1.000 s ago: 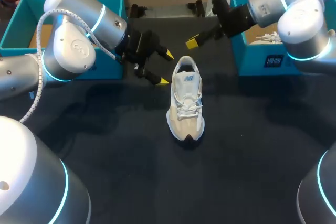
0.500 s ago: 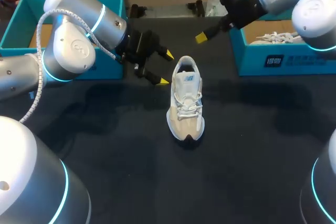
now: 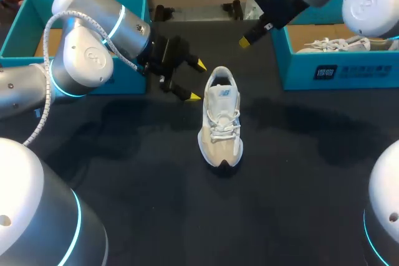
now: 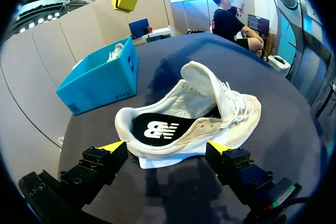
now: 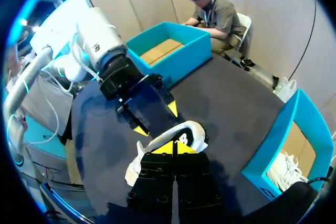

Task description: Take the shoe out of the shoebox, open the shoe tongue, remove and reinsert the insole, then place the shoe into the shoebox

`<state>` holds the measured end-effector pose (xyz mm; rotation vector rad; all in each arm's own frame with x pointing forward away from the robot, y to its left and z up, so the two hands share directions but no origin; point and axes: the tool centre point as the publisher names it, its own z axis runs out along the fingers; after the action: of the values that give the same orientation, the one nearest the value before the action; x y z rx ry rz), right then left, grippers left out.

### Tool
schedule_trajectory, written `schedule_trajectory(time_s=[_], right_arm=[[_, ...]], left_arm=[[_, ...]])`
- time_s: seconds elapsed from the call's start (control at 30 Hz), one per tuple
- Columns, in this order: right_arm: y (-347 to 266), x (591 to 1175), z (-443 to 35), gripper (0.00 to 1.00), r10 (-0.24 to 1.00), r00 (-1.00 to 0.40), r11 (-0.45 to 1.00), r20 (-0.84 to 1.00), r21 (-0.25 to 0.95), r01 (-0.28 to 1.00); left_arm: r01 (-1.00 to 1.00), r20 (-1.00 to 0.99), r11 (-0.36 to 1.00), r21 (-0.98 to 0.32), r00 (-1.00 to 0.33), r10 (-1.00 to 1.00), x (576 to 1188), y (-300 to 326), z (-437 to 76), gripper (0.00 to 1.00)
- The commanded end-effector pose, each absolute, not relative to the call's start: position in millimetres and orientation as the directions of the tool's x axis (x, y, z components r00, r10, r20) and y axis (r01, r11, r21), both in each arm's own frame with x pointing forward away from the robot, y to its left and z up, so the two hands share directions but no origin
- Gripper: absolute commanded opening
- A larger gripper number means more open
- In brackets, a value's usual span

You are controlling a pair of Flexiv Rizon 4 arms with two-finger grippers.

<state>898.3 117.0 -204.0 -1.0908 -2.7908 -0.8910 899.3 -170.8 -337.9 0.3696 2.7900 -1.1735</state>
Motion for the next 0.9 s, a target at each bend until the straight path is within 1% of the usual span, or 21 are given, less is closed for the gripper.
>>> schedule_trajectory(time_s=[0.03, 0.57, 0.6, 0.67, 0.7, 0.77, 0.83, 0.9], right_arm=[[119, 898, -202, 0.0, 0.647, -0.744, 0.605, 0.168, 0.481, 0.634], [119, 898, -202, 0.0, 0.647, -0.744, 0.605, 0.168, 0.481, 0.634], [121, 899, -204, 0.0, 0.671, -0.727, 0.588, 0.148, 0.491, 0.643], [123, 900, -208, 0.0, 0.726, -0.68, 0.581, 0.1, 0.439, 0.685], [125, 901, -210, 0.0, 0.735, -0.675, 0.598, 0.071, 0.402, 0.693], [127, 901, -214, 0.0, 0.76, -0.648, 0.579, 0.049, 0.402, 0.709], [129, 901, -221, 0.0, 0.772, -0.635, 0.583, 0.036, 0.357, 0.729], [132, 901, -227, 0.0, 0.783, -0.621, 0.571, 0.034, 0.356, 0.739]], left_arm=[[0.257, -0.176, 0.677, -0.689, -0.966, 0.187, 899, -171, -338, 1.0], [0.257, -0.176, 0.677, -0.689, -0.966, 0.187, 899, -171, -338, 1.0], [0.267, -0.183, 0.671, -0.691, -0.964, 0.194, 898, -167, -335, 1.0], [0.279, -0.179, 0.665, -0.693, -0.96, 0.216, 896, -158, -328, 1.0], [0.285, -0.187, 0.663, -0.692, -0.958, 0.217, 895, -155, -325, 1.0], [0.282, -0.177, 0.656, -0.7, -0.959, 0.223, 892, -147, -316, 1.0], [0.279, -0.179, 0.654, -0.704, -0.96, 0.216, 891, -139, -307, 1.0], [0.296, -0.196, 0.643, -0.706, -0.955, 0.224, 889, -130, -299, 1.0]])
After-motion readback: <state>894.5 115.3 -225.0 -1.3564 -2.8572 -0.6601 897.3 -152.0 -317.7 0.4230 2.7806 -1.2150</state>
